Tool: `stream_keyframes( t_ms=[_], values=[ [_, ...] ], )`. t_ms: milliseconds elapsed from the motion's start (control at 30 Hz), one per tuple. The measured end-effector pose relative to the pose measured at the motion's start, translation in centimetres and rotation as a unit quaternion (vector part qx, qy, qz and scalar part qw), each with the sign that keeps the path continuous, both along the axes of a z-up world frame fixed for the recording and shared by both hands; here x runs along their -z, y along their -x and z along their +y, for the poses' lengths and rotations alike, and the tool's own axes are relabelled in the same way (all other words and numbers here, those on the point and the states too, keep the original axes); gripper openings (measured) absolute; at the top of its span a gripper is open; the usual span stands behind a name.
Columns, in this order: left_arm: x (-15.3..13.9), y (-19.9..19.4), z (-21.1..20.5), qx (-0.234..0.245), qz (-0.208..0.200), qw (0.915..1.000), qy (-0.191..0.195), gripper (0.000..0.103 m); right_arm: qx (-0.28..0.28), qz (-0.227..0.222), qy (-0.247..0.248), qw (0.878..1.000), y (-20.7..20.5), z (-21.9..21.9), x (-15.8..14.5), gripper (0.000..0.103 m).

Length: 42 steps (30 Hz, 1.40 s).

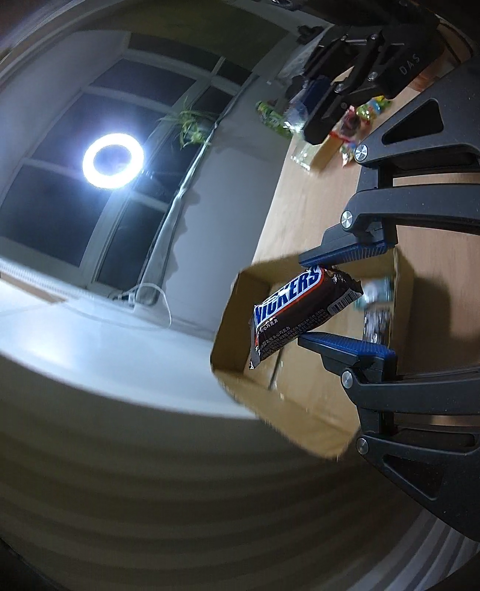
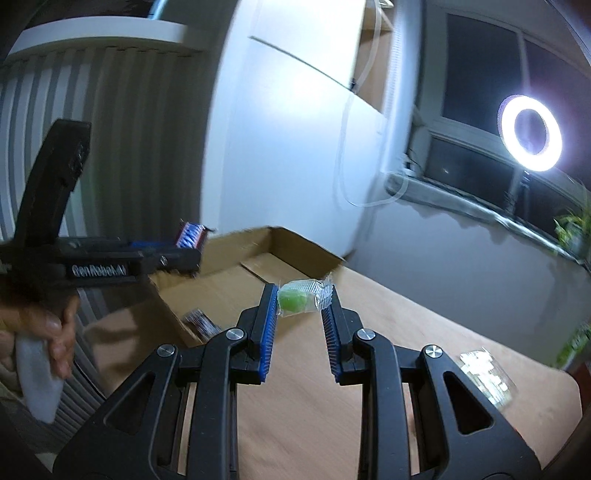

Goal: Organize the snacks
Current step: 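Carry both snacks to the cardboard box and release them inside, then return both tools to the snack pile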

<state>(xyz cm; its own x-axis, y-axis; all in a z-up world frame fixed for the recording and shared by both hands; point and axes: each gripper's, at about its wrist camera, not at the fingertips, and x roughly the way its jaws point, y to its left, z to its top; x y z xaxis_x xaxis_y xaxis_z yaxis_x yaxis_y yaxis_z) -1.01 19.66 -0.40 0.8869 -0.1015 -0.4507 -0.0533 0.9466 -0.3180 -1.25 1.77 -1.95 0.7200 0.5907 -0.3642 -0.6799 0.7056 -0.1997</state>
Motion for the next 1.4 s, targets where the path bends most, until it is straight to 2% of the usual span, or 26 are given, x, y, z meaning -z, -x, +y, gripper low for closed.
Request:
stream_keyframes(
  t_ms=[267,333,400,467,500,700,1000,1400],
  values=[
    [1.0,-1.0,1.6,-0.007,0.015,0.9998,0.009,0.035,-0.036,0.0,0.002,0.999,-2.9,5.9,-0.4,0.025],
    [1.4,-1.5,1.7,-0.004,0.024,0.9997,0.008,0.036,-0.044,0.015,0.014,0.999,-3.9,7.2,-0.1,0.032],
    [1.7,-2.0,1.8,-0.008,0.03,0.9995,0.007,0.039,-0.032,0.012,0.026,0.999,-4.5,7.9,0.3,0.051],
    [2.0,-2.2,2.1,-0.019,0.035,0.9992,0.005,0.061,-0.025,0.009,0.012,1.0,-4.4,7.3,0.3,0.058],
    [2.1,-2.1,2.3,-0.024,0.033,0.9991,0.003,0.065,-0.022,0.01,0.008,1.0,-4.3,6.9,0.3,0.059],
    [2.1,-1.2,3.0,-0.039,0.032,0.9987,0.004,0.067,0.001,0.014,-0.008,1.0,-2.9,4.5,0.6,0.06],
    [1.3,-0.7,2.3,-0.036,0.023,0.9991,-0.007,0.068,0.008,0.031,-0.018,0.999,-1.0,2.1,1.5,0.06],
    [-0.4,-0.7,-2.2,-0.001,0.016,0.9992,-0.036,0.07,0.04,0.041,-0.036,0.998,0.1,-3.3,1.8,0.061]
  ],
)
